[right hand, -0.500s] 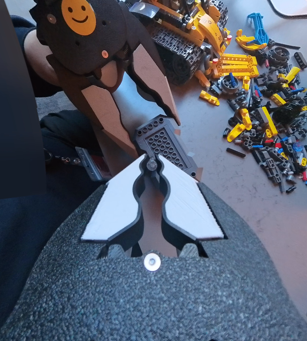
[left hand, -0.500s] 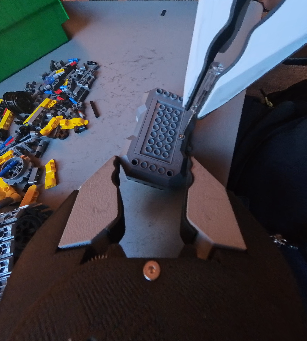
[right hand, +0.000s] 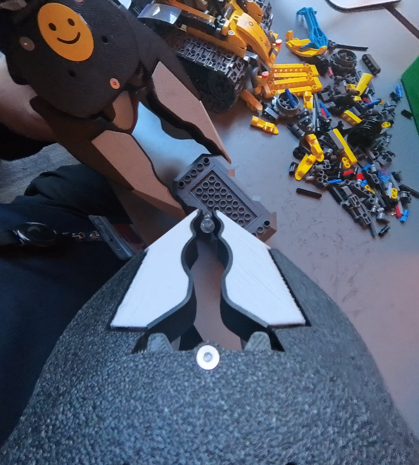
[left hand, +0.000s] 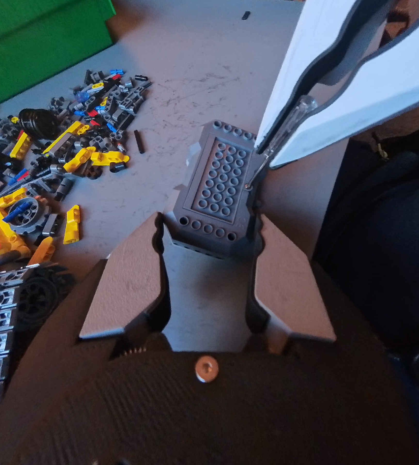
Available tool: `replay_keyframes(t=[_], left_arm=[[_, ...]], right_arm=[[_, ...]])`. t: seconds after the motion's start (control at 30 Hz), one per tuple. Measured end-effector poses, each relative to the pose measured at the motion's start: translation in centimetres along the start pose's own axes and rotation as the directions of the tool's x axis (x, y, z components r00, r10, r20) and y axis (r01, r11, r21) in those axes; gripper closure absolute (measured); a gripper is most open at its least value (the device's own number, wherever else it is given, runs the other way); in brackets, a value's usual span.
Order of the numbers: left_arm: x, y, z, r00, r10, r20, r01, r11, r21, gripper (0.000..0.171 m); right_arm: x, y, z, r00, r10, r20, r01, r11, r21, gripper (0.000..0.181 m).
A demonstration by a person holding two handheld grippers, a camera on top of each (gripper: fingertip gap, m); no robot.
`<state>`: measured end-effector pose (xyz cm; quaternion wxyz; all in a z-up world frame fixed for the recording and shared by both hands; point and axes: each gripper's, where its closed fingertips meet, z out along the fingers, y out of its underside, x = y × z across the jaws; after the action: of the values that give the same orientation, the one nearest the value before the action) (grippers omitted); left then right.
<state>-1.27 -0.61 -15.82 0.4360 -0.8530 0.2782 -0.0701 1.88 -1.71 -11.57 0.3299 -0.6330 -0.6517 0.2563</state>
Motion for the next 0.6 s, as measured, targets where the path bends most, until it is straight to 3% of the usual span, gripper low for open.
replay_keyframes(t=[0.2,0.6], left_arm=[[-0.09,-0.02,0.04,1.0,-0.016,0.024,0.016,1.0,-0.004,0.102],[-0.35,0.11,-0.07,1.0,0.0,0.0,0.0,1.0,0.0,0.102]], right_arm=[[-0.16,-0.04,0.08,0.997,-0.063,-0.034,0.063,0.998,-0.01,0.174],[-0.43,-0.41,0.38,0.906,-0.375,0.194,0.383,0.924,-0.004,0.174]])
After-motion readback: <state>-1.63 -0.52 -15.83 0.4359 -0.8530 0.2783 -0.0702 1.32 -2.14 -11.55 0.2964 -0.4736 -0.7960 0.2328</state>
